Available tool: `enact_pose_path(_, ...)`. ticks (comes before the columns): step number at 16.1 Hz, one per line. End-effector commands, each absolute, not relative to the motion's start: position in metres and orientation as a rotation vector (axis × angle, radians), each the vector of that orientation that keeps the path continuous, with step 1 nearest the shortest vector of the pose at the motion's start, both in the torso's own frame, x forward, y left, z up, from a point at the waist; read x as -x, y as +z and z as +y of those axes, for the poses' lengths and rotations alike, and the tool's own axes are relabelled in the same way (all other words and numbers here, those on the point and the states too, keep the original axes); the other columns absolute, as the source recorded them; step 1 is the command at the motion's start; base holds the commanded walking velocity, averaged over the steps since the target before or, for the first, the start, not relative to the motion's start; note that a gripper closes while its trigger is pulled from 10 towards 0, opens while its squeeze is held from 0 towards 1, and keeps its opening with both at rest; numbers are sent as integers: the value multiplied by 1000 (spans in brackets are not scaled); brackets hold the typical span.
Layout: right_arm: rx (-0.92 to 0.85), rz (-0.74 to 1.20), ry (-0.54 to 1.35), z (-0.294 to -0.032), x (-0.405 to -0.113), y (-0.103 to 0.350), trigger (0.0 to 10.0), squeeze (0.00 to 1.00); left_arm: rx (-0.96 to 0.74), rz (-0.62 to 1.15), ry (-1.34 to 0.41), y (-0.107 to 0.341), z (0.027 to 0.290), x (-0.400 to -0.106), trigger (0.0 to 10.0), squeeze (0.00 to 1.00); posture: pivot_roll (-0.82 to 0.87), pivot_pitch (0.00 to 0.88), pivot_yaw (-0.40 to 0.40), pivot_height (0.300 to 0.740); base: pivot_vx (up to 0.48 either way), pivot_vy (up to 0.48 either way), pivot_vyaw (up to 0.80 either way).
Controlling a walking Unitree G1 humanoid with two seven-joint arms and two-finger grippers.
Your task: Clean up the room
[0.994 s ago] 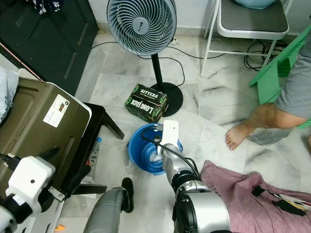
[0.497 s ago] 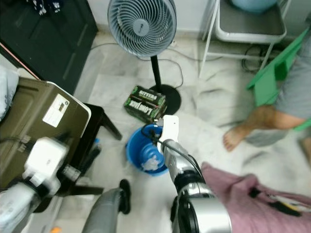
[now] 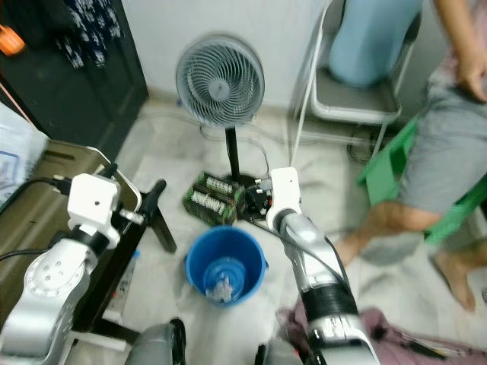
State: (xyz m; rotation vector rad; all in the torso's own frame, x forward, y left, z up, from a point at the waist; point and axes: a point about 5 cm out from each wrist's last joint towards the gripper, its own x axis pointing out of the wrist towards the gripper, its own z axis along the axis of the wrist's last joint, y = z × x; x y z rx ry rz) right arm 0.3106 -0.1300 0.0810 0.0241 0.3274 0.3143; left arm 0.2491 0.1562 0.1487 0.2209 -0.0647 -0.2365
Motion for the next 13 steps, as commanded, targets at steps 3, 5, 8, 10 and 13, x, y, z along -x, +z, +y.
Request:
enact_pose_path(3,31,279,336,-135,-304,85,10000,1000,-221,-68,-205,146,159,-254,10000,0,-28,0,-5,740,0,0,0)
enact_pose_path(5,23,148,244,-155,-295,103,10000,0,-200,-93,-172,143,161,-264,10000,0,-65,0,-5,740,0,0,0)
enact_pose_path(8,-4,81,53,-192,-261,107,10000,0,-134,-105,-77,134,172,-259,10000,0,-77,0,-3,740,0,0,0)
enact_pose_path(10,8,91,45,-192,-258,106,10000,0,-109,-92,-51,131,175,-255,10000,0,-72,0,-6,740,0,0,0)
enact_pose_path(13,32,65,0,-193,-265,115,10000,0,-100,-109,-31,130,174,-251,10000,0,-67,0,-5,740,0,0,0)
